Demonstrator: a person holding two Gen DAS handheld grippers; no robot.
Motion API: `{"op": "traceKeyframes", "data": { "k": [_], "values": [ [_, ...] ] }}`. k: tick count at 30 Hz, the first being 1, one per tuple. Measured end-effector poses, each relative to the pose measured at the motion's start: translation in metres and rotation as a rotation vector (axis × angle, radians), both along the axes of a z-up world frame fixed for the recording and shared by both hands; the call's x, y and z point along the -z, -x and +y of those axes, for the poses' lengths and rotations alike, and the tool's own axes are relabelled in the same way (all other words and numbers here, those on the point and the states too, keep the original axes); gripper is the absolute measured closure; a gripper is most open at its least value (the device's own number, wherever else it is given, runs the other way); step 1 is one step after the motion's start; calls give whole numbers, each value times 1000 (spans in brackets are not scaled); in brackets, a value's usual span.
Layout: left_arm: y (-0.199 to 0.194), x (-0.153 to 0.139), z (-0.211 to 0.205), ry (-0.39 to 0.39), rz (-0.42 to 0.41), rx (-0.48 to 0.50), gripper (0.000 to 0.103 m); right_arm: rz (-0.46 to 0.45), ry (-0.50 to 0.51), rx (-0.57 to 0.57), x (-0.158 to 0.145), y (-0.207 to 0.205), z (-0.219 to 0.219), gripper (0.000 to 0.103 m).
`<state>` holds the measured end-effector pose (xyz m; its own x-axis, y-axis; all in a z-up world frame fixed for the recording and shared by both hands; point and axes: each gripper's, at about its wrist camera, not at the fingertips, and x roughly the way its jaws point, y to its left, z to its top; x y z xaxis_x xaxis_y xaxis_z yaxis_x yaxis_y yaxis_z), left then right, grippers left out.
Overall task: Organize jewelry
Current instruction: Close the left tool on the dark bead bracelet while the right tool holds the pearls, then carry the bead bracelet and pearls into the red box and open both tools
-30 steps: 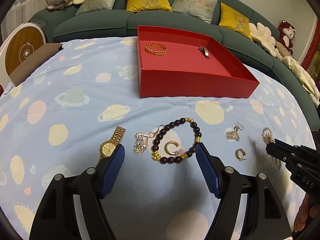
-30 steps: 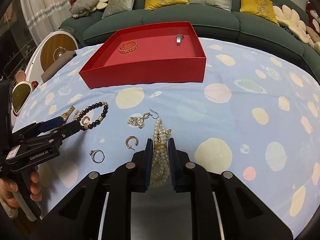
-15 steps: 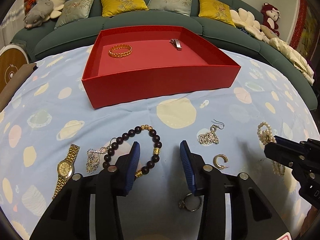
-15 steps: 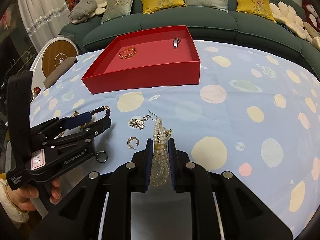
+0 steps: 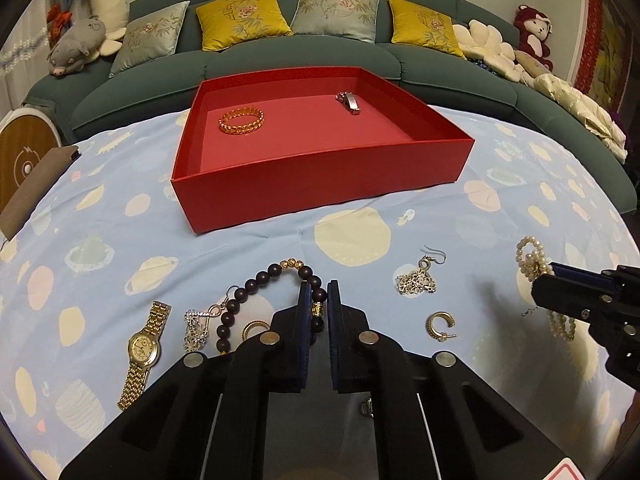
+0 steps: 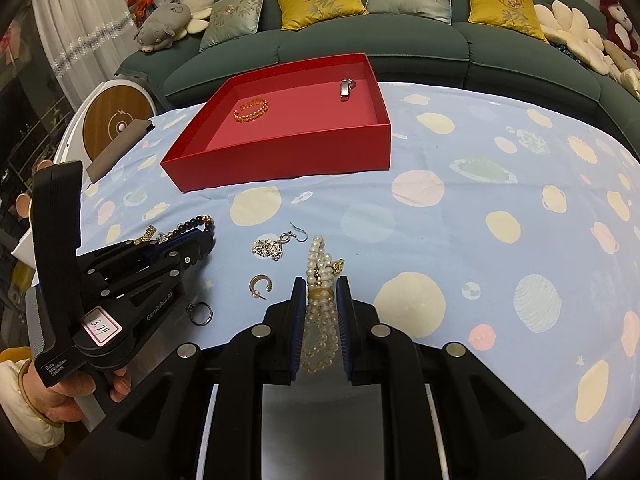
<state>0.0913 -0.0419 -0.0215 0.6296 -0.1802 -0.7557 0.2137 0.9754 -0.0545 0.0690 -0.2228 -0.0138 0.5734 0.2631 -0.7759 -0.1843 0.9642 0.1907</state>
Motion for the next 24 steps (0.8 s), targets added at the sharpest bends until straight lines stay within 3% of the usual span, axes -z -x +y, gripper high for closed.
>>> {"op": "traceKeyframes", "data": {
  "k": [7,18,24],
  "values": [
    [10,-36,16,110,-44,-10,98,-28,-17,-6,-10,1,4,88],
    [17,-68,29,185,-79,-12,98,-70,-37,-28,-27,-6,24,88],
    [-3,-102,39,197,-130,-21,98,-119,-55,-29,-50,-18,28,88]
  ]
}}
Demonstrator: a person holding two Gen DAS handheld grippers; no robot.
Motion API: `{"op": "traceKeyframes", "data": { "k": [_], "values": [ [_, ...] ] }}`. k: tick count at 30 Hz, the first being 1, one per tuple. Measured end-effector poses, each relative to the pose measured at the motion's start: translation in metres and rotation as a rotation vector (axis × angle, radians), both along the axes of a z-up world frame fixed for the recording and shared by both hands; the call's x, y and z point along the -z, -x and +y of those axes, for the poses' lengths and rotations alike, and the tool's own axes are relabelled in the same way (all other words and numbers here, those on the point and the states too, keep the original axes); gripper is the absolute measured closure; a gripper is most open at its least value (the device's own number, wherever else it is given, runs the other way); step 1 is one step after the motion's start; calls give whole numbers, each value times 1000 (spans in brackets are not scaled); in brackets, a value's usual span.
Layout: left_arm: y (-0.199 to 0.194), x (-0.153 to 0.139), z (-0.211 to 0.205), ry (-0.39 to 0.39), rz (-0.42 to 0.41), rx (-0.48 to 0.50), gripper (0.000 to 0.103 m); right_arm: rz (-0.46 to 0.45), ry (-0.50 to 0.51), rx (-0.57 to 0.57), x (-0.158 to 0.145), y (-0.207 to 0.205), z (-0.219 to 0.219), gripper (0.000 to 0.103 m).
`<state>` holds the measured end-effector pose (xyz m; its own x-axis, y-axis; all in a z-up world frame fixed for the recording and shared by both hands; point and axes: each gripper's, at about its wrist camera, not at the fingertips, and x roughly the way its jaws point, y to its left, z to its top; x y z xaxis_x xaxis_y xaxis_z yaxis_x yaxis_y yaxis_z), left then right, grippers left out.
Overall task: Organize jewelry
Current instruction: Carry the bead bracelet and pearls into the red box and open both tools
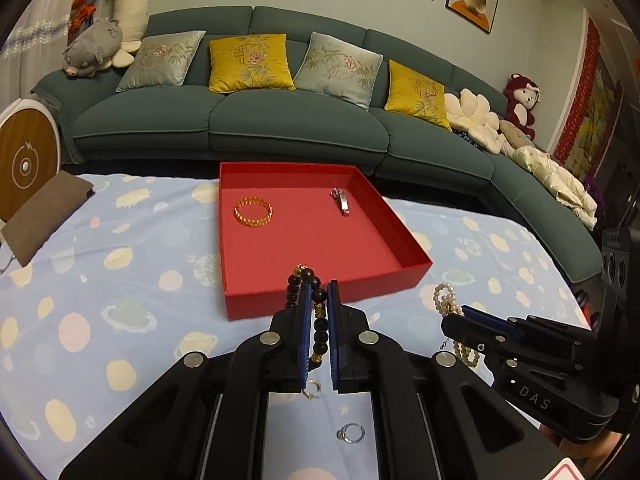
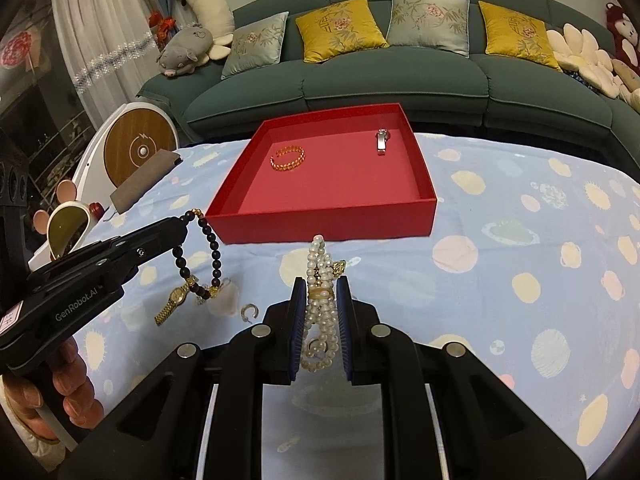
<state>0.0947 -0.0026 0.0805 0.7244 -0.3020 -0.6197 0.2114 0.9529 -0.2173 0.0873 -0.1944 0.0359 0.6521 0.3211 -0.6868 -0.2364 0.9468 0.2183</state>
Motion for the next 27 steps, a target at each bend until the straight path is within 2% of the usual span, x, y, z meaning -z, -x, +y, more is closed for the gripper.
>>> {"op": "traceKeyframes", "data": {
  "k": [2,6,13,19,27],
  "values": [
    [-14,-12,3,3,-18,-8,98,-17,-5,1,-10,-11,-2,88],
    [-50,-27,3,-39,-53,-34,98,-51,-12,15,-28,-41,-8,88],
    [-115,-10,-2,-69,-27,-80,98,-70,-11,44,-35,-121,-14,88],
    [-153,29,-7,-104,31,-96,98,-42,-1,51,-10,-177,-11,88],
    [-175,65,-6,-132,75,-108,97,40,34,46,36,-211,0,88]
  ]
}}
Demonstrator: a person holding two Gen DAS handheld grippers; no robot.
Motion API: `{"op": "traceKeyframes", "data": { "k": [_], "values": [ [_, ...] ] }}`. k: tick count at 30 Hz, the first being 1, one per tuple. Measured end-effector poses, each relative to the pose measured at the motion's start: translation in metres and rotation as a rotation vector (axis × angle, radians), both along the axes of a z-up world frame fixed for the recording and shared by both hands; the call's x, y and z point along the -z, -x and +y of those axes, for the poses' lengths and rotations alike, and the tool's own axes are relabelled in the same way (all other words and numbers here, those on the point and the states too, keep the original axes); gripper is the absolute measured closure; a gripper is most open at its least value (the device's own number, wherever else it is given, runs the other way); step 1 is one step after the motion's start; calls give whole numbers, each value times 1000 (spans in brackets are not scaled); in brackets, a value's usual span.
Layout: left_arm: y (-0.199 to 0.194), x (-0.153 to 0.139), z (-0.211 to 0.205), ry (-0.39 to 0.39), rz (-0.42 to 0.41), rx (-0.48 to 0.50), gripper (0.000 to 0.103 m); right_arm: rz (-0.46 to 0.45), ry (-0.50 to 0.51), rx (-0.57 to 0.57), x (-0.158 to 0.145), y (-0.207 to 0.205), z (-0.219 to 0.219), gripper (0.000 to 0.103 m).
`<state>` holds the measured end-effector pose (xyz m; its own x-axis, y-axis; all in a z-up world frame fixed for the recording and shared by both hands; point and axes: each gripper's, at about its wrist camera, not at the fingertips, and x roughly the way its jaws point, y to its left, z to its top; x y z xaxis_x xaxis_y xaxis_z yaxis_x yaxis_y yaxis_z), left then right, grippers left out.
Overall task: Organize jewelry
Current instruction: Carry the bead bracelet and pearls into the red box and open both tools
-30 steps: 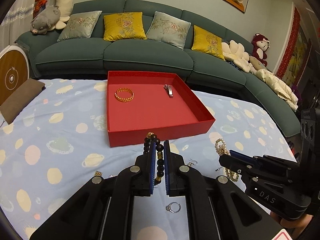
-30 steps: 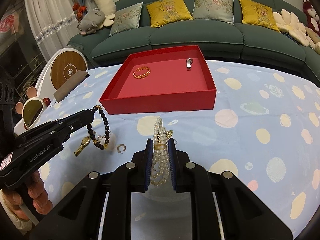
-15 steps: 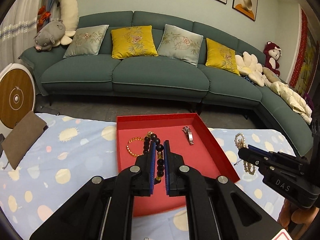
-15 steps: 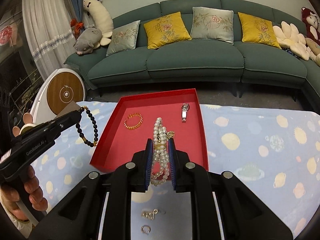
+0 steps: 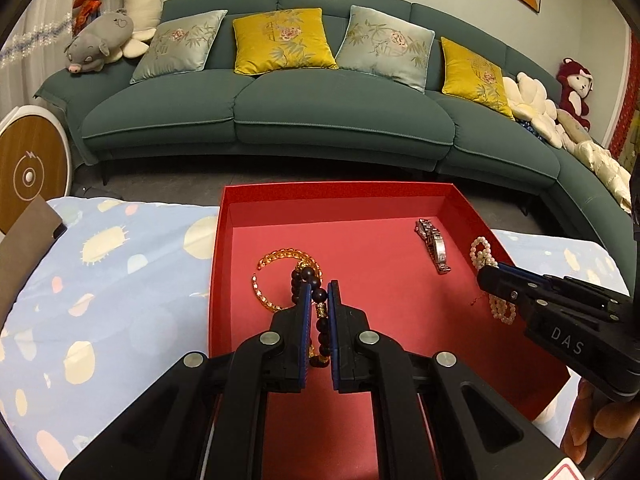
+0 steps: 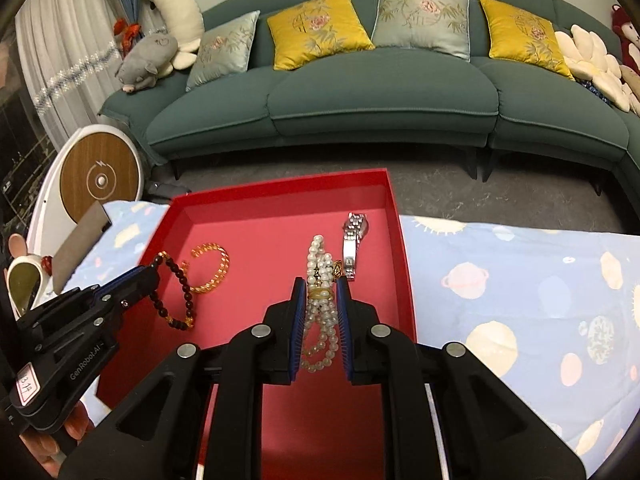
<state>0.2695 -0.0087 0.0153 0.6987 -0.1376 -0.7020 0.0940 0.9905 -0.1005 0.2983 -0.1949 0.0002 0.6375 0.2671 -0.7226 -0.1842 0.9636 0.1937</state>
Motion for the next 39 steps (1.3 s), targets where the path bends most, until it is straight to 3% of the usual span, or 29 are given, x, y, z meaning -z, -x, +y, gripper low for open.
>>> {"op": "traceKeyframes", "data": {
  "k": [3,6,14,31,39],
  "values": [
    [-3,7,-1,-21,25,-10,94,28,6,-7,11,-6,0,88],
    [-4,14,1,-25,56,-34,79,52,-6,-3,20,-12,-3,86],
    [0,23,9,-62,64,-6,79,49,-21,-10,23,0,-7,88],
    [15,25,16,-158,22,50,81,53,47,-22,25,70,-4,89],
    [31,12,25,-106,36,15,81,50,40,-13,19,92,3,87]
  ]
}}
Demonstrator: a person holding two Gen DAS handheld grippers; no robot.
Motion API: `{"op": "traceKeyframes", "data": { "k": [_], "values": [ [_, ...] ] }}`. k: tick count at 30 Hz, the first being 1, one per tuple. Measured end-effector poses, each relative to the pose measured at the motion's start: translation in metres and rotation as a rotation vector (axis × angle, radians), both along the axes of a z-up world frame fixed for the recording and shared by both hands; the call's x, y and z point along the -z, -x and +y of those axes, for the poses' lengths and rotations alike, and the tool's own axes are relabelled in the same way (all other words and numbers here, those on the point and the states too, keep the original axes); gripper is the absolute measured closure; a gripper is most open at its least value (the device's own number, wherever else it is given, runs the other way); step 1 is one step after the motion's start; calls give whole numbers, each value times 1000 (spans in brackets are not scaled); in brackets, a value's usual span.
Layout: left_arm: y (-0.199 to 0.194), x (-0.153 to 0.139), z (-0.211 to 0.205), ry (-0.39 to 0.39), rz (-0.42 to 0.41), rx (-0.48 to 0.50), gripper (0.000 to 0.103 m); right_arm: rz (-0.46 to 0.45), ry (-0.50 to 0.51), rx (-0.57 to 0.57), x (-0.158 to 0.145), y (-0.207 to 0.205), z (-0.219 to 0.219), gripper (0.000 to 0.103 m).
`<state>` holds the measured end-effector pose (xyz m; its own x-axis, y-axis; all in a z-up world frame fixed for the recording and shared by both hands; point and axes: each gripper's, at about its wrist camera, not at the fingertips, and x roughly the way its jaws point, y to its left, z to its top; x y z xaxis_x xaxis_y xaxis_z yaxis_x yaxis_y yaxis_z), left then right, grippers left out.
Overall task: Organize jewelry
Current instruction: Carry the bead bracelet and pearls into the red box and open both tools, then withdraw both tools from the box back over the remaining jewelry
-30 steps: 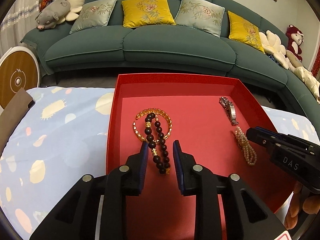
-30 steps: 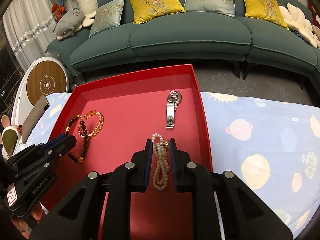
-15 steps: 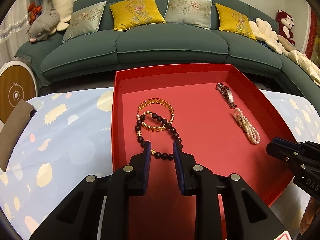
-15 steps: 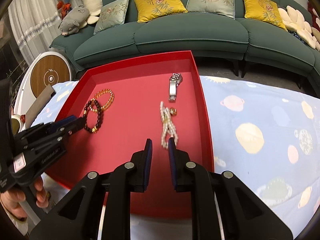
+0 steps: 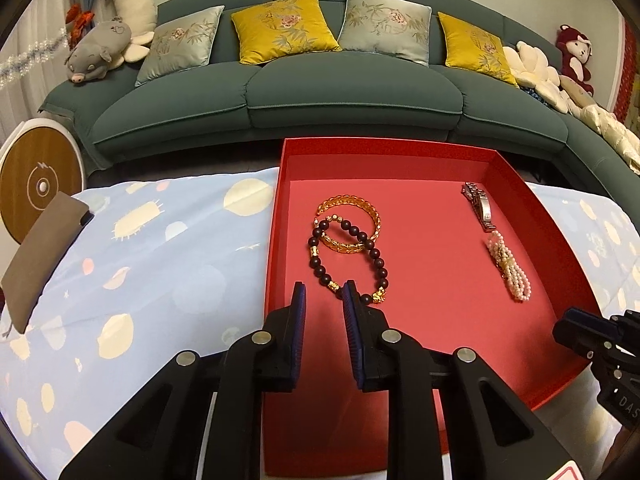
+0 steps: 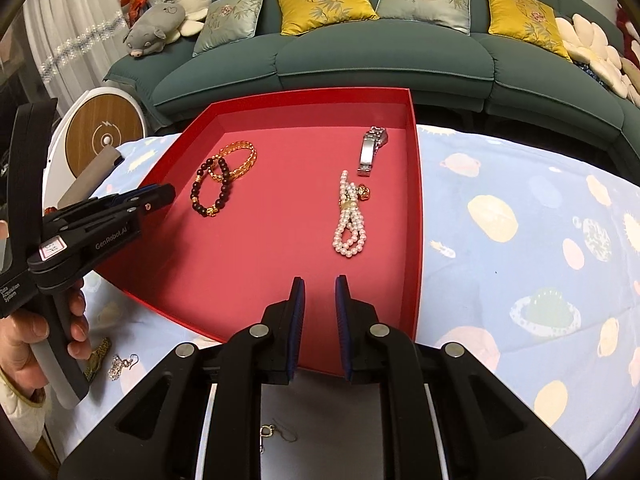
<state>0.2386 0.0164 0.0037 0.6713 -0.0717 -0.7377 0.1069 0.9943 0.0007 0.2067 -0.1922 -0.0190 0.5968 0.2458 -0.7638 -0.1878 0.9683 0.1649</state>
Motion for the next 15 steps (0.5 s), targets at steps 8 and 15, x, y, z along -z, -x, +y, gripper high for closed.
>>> {"op": "traceKeyframes", "data": {
  "k": [8,15],
  "values": [
    [56,-42,13,48,-40,-20,53,-79,-85,50,-44,43,-21,85],
    [116,-43,34,48,-37,-67,47,-64,-101,64,-45,92,-29,85]
  ]
}}
